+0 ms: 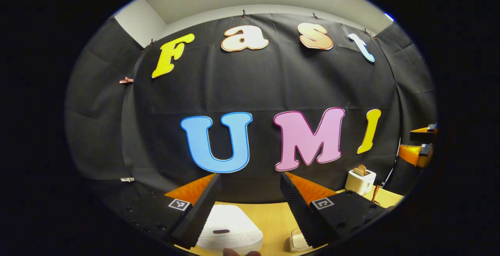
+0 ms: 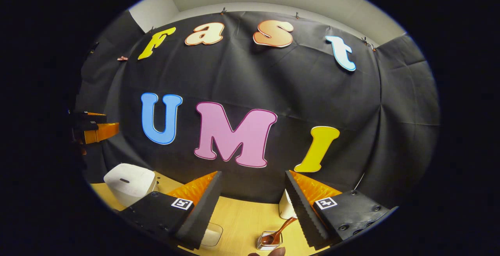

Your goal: Close the left gripper, press the button to open the rice cooker; take a wooden spoon from the chopstick holder with the right hand, scoop a spoonful of rice and pour it into the rice cooker, then put the wooden spoon back into the chopstick holder.

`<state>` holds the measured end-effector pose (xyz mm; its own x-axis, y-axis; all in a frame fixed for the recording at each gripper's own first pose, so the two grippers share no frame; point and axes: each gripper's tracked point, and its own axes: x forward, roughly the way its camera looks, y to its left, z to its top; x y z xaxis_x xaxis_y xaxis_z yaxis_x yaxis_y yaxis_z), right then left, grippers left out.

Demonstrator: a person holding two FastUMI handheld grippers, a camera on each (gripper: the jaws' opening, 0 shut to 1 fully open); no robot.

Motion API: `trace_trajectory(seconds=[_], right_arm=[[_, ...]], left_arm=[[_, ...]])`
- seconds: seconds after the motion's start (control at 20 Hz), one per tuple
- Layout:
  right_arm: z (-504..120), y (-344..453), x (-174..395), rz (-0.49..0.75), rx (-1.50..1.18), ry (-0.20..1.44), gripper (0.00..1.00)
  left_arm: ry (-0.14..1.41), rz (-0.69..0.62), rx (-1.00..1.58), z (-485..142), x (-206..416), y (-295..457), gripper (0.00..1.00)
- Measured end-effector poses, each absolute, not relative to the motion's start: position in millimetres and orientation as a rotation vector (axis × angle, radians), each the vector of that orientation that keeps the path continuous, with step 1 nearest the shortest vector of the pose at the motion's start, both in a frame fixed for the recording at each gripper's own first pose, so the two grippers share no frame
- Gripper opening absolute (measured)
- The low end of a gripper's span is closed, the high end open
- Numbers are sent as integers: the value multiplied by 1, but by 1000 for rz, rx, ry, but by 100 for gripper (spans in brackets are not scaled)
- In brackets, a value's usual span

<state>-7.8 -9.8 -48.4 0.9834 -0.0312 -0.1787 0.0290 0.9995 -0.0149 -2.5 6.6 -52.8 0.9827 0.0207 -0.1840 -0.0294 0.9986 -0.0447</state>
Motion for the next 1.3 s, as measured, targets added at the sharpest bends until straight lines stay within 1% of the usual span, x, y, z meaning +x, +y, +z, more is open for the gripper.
trace_trajectory(seconds=[0.25,0.35,0.55,0.6,0.65,0.75,0.85,0.9,0.95,1.15,1.2,1.25,1.3], right_arm=[[-56,-11,-10,-35,6,209,97],[-57,-10,-10,-36,4,211,97],[-58,-10,-15,-34,-6,217,97],[-58,-12,-16,-38,-14,217,97],[-58,-15,-17,-44,-21,218,97],[-56,-21,-18,-57,-26,217,97],[-57,-27,-21,-70,-24,221,97],[-58,-28,-22,-75,-25,222,97],[-58,-29,-22,-77,-27,225,97],[-61,-36,-28,-92,-41,235,97],[-61,-38,-29,-96,-43,238,97],[-62,-40,-30,-99,-42,241,97],[-63,-42,-31,-104,-41,244,97]], left_arm=[[214,25,-41,-62,-2,13,97],[239,24,-54,-76,3,20,97],[392,52,-119,-144,6,41,97],[424,54,-138,-161,8,46,95],[454,54,-163,-175,9,50,81],[523,32,-238,-202,12,49,42],[605,69,-260,-230,7,59,2],[650,88,-257,-250,8,63,0],[684,85,-260,-262,7,63,5],[774,89,-300,-298,11,64,5],[794,97,-297,-305,9,66,8],[811,103,-289,-312,10,69,5],[826,104,-282,-317,11,69,5]])
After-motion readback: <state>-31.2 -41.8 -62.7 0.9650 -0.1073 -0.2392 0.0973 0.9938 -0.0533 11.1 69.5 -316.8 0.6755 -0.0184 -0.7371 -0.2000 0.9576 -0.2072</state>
